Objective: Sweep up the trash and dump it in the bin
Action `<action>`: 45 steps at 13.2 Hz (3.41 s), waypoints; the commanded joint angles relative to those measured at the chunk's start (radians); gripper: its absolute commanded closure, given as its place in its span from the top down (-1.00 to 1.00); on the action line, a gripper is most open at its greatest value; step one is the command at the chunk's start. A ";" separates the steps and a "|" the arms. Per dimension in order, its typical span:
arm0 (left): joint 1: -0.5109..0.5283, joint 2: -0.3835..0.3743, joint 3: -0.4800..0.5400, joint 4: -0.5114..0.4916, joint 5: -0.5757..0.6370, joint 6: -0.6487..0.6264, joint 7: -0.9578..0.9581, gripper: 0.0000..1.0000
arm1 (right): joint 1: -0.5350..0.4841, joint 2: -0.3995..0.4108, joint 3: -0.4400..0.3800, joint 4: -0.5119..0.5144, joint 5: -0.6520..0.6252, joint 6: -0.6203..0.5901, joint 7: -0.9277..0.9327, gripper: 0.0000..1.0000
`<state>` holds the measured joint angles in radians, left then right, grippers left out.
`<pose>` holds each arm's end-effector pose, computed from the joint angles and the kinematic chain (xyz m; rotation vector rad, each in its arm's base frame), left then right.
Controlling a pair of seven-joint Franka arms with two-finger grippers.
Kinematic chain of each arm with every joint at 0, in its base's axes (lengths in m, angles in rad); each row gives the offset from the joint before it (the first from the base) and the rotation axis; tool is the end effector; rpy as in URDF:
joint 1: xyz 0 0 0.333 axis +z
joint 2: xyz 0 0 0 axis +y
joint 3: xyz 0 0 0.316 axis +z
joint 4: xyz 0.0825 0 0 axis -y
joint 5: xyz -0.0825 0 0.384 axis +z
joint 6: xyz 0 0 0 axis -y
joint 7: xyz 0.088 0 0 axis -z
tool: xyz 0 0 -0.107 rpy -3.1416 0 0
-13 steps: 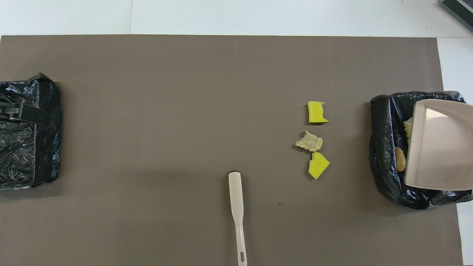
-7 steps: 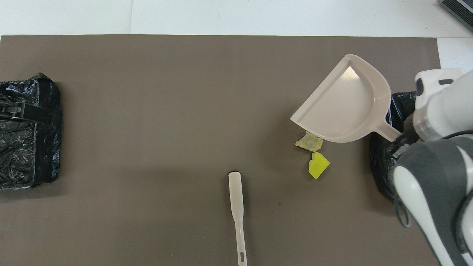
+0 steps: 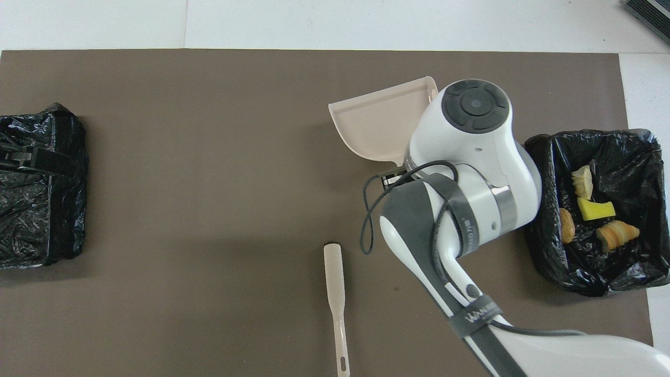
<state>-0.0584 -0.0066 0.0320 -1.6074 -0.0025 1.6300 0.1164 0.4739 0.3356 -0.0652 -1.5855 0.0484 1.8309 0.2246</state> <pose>0.5576 -0.0149 0.6161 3.1319 -0.2238 0.0460 0.5921 0.2657 0.4358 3.1221 0.2695 -0.1452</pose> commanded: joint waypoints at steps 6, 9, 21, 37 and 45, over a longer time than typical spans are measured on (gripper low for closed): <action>-0.001 -0.032 -0.004 -0.055 -0.004 0.021 0.005 1.00 | 0.120 0.212 0.024 0.111 0.133 0.194 0.239 -1.00; -0.006 -0.033 -0.012 -0.062 -0.005 0.036 0.002 1.00 | 0.121 0.210 0.024 0.085 0.186 0.272 0.291 -0.98; -0.099 0.056 -0.018 -0.063 -0.037 0.164 -0.008 1.00 | 0.098 -0.198 0.024 -0.210 0.179 -0.045 0.197 1.00; -0.547 0.341 -0.015 -0.123 -0.028 0.620 -0.520 1.00 | 0.407 -0.377 0.025 -0.787 0.265 0.381 0.366 0.14; -0.644 0.412 -0.014 -0.167 0.041 0.717 -0.778 1.00 | 0.333 -0.388 0.019 -0.743 0.263 0.317 0.374 -1.00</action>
<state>-0.6922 0.4128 -0.0020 -1.7694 0.0154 2.3366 -0.6317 0.8589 -0.0255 -0.0453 -2.3466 0.2940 2.1961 0.5981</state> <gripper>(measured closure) 0.000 0.744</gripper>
